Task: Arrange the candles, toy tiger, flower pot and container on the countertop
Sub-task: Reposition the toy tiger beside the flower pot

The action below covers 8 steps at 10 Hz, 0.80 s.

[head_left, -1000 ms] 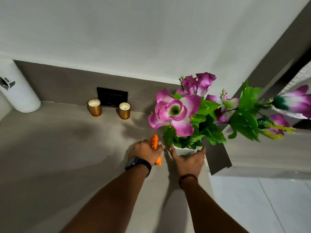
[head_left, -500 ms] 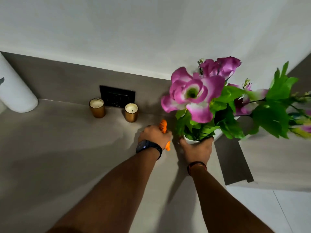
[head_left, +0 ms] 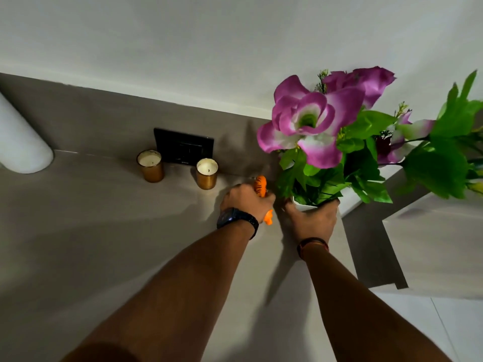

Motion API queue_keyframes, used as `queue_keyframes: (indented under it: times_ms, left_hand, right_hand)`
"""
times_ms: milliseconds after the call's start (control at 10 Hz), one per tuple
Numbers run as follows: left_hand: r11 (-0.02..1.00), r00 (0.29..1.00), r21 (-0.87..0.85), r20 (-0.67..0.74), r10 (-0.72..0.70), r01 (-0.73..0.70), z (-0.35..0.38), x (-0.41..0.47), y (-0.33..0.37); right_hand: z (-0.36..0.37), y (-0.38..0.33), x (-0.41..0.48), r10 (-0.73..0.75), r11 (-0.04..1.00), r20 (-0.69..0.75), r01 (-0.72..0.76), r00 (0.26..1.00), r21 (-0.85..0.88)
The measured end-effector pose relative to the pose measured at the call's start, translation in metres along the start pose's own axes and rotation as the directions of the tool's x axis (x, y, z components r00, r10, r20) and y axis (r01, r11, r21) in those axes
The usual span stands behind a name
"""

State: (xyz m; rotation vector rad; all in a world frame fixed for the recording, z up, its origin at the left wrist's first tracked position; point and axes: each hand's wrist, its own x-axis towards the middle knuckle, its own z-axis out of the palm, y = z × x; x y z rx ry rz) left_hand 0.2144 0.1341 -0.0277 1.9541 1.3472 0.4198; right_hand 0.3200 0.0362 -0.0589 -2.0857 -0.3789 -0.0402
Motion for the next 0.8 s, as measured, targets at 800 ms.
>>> queue_keyframes:
  times_ms: [800]
  left_hand:
    - [0.836, 0.879, 0.329, -0.034, 0.476, -0.440, -0.068, -0.072, -0.004]
  right_hand:
    - [-0.070, -0.033, -0.050, -0.137, 0.870, 0.178, 0.204, 0.974, -0.448]
